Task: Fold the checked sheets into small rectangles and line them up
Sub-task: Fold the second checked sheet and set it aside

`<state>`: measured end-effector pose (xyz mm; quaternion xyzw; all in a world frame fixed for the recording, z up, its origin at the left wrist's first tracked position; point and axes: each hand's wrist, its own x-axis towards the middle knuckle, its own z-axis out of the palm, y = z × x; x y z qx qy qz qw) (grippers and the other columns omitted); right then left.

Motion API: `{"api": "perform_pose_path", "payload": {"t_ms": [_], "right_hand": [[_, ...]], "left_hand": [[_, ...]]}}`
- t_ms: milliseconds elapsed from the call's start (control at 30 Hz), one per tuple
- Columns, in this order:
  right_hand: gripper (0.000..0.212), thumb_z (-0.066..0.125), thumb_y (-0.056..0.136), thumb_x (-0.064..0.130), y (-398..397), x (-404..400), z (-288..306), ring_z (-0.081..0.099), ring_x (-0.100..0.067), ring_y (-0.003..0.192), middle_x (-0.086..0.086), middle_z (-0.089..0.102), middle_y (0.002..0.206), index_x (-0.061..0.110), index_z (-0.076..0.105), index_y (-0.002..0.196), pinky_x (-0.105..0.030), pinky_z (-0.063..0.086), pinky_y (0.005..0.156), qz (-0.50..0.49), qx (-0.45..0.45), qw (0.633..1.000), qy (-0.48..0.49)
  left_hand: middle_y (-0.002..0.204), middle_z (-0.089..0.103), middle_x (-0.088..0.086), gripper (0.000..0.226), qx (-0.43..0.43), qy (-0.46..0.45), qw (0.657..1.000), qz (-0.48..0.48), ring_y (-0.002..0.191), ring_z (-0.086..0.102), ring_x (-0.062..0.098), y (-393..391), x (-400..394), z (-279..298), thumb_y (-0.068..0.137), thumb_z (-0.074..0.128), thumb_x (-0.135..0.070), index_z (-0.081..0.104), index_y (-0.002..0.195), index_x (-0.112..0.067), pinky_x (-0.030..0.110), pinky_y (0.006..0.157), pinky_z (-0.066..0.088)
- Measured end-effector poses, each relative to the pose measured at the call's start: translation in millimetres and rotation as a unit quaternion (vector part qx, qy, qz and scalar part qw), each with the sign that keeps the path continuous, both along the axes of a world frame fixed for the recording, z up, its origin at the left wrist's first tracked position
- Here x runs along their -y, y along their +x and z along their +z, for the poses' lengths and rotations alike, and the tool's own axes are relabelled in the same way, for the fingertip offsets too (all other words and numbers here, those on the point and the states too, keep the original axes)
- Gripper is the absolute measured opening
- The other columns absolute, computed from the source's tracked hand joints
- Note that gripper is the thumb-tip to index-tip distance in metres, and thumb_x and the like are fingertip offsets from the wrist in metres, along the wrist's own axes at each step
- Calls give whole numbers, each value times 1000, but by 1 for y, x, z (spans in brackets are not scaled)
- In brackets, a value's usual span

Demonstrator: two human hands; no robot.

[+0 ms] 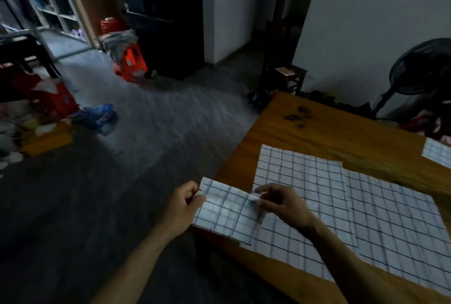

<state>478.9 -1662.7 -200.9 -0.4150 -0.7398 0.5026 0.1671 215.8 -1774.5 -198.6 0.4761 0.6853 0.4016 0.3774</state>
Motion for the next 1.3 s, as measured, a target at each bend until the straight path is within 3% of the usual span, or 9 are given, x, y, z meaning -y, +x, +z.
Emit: {"api": "perform_pose_path", "payload": {"t_ms": [133, 233, 367, 500, 667, 767, 967, 1167, 1300], "right_hand": [[15, 63, 91, 36, -97, -7, 17, 65, 3, 90, 12, 68, 97, 30, 66, 105, -19, 55, 76, 105, 129, 984, 68], [9, 60, 95, 30, -160, 0, 14, 62, 11, 83, 15, 65, 93, 30, 64, 103, -13, 50, 68, 121, 151, 978, 72], [10, 57, 96, 26, -219, 5, 5, 61, 7, 85, 10, 62, 90, 34, 60, 92, -13, 48, 68, 117, 131, 981, 80], [11, 61, 94, 31, -263, -22, -11, 65, -10, 81, -2, 68, 88, 23, 68, 92, -32, 55, 72, 103, 122, 984, 82], [13, 62, 94, 25, -326, -86, -43, 64, 2, 82, 16, 68, 86, 35, 66, 86, -20, 50, 69, 104, 72, 991, 33], [8, 61, 94, 23, -355, -127, -51, 66, -3, 89, 5, 69, 94, 26, 68, 92, -26, 56, 77, 87, 26, 996, -4], [6, 66, 91, 23, -373, -222, -49, 68, -10, 84, -1, 71, 89, 20, 70, 87, -35, 57, 78, 25, -36, 999, -17], [9, 62, 93, 24, -318, -281, -42, 65, -1, 86, 9, 68, 90, 30, 66, 89, -25, 55, 75, -106, -24, 994, 2], [11, 63, 94, 18, -283, -308, -44, 66, -1, 85, 7, 69, 90, 28, 67, 90, -24, 55, 73, -181, -9, 983, 6]], "left_hand": [[73, 65, 5, 18, -13, 22, 1000, -14, 66, 63, 15, -87, 15, 7, 88, 61, -30, 53, 74, -23, 32, 54, 47], [74, 62, 16, 20, -8, 24, 1000, -16, 67, 60, 29, -140, 22, 7, 88, 62, -30, 54, 78, -15, 37, 56, 46], [81, 66, 15, 12, 4, 29, 999, 19, 72, 65, 22, -192, 25, 6, 93, 62, -12, 57, 84, -7, 30, 58, 51], [95, 73, 4, 10, 50, -28, 998, 30, 87, 70, 9, -241, 12, -1, 88, 68, -11, 61, 95, -13, 25, 65, 57], [86, 73, 3, 7, -6, -78, 992, 95, 78, 70, 6, -290, -38, -17, 86, 69, -7, 63, 87, -11, 30, 70, 59], [83, 72, 2, 6, -46, -95, 988, 109, 75, 69, 3, -315, -83, -12, 87, 68, -10, 62, 85, -13, 24, 65, 57], [82, 74, 1, 11, -71, -90, 991, 66, 76, 71, 11, -352, -207, 7, 86, 69, -4, 63, 81, -12, 24, 61, 54], [78, 73, 1, 10, -56, -72, 995, -39, 70, 69, 6, -320, -335, 3, 87, 69, -7, 62, 83, -14, 20, 60, 50], [82, 73, 1, 12, -48, -42, 990, -125, 76, 70, 17, -297, -408, -7, 85, 72, -10, 64, 82, -18, 39, 71, 56]]}}
